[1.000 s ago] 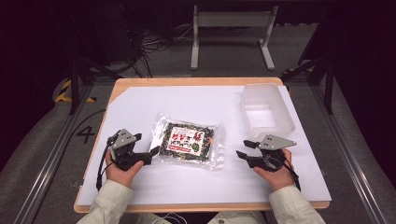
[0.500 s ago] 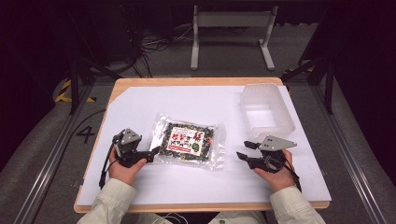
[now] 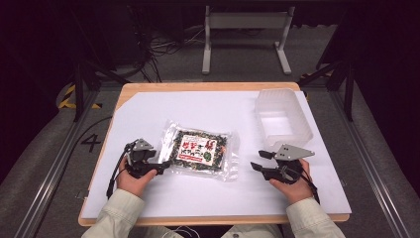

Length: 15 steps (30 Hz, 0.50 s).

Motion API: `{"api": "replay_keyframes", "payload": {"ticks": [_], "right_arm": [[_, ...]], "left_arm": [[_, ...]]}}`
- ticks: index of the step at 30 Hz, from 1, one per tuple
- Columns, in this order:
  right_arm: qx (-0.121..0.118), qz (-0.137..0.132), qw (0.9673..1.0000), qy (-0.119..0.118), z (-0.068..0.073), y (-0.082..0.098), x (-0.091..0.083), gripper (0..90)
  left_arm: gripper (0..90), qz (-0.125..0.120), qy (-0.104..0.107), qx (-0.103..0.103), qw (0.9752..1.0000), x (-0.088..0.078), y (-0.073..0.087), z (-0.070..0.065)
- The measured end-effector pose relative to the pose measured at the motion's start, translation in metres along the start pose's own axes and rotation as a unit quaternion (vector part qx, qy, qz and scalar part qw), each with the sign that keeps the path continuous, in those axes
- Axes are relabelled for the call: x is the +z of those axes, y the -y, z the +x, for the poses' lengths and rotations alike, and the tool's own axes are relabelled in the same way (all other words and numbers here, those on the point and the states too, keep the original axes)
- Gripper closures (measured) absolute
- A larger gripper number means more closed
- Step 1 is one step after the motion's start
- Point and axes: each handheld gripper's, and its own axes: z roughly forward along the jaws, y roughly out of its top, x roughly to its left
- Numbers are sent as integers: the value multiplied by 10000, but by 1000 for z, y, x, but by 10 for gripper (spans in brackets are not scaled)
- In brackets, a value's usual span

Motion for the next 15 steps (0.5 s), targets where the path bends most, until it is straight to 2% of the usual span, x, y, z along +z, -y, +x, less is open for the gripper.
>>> {"api": "replay_keyframes", "payload": {"ticks": [4,10,15], "right_arm": [[26,-14,10000,-32,0,0,0,456],[26,-15,10000,-51,0,0,1,453],[40,-21,10000,-64,0,0,1,448]], "left_arm": [[320,135,133,-20,9998,1,0,0],[409,174,237,-17,9996,0,-1,0],[470,183,338,-123,9992,-1,-1,1]]}}
